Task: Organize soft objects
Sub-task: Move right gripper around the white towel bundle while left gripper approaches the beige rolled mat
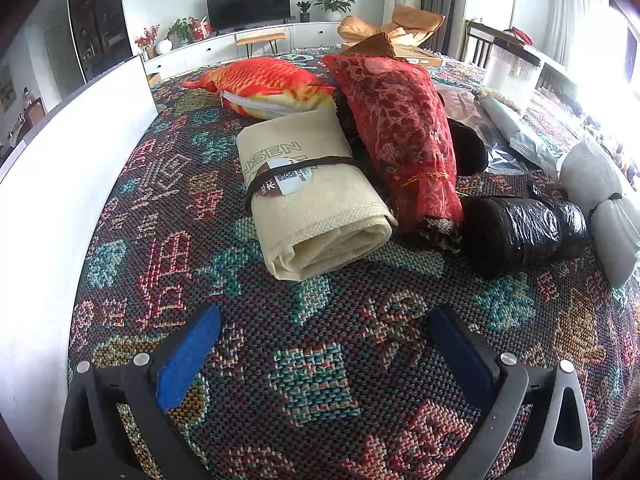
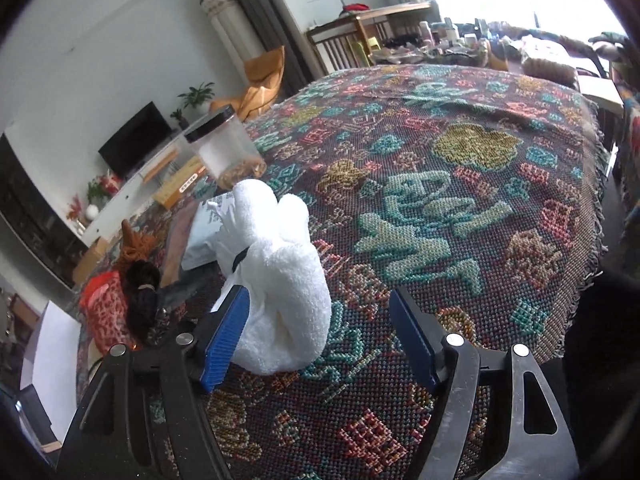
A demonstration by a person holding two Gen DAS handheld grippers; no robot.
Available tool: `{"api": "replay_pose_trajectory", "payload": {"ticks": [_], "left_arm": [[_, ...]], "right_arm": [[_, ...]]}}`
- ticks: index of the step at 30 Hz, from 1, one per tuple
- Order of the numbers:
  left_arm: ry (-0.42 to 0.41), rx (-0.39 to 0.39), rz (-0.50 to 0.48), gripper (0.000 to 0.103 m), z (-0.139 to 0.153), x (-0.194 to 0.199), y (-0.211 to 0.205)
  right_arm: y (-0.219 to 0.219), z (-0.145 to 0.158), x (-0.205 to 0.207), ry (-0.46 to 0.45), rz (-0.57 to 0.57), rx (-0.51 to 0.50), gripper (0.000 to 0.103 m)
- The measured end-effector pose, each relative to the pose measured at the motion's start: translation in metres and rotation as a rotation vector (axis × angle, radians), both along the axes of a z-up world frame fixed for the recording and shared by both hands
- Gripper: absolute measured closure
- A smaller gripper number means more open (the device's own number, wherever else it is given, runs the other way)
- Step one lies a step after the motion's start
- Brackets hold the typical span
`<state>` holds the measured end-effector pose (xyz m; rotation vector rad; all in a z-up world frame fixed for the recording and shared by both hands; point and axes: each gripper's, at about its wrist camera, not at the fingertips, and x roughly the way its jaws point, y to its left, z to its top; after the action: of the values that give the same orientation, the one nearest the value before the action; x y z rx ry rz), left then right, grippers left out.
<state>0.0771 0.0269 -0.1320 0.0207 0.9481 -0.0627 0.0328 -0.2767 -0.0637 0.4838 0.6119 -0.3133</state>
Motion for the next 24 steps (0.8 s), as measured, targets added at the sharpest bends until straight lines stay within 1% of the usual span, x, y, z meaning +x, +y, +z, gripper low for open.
{"api": "replay_pose_trajectory", "payload": {"ticks": [3, 4, 5, 8, 13, 24], "left_arm": [[0.0, 0.0, 0.0, 0.0, 0.0, 0.0, 0.0], [0.0, 0.0, 0.001, 0.0, 0.0, 0.0, 0.0], [0.0, 0.0, 0.0, 0.0, 0.0, 0.0, 0.0], [0.0, 0.0, 0.0, 0.0, 0.0, 0.0, 0.0], [0.0, 0.0, 0.0, 0.0, 0.0, 0.0, 0.0], [0.0, 0.0, 0.0, 0.0, 0.0, 0.0, 0.0]], "right_arm": [[0.019, 0.014, -0.003, -0.062, 0.048, -0.109, 0.027], [0.024, 0.017, -0.003, -0.068, 0.066, -0.136, 0.024], [0.029, 0.018, -0.002, -0.068, 0.083, -0.159, 0.023], [0.04, 0.019, 0.004, -0.054, 0.129, -0.203, 0.023], [0.048, 0.011, 0.014, -0.007, 0.188, -0.213, 0.023], [0.05, 0.004, 0.017, 0.023, 0.2, -0.201, 0.023]]}}
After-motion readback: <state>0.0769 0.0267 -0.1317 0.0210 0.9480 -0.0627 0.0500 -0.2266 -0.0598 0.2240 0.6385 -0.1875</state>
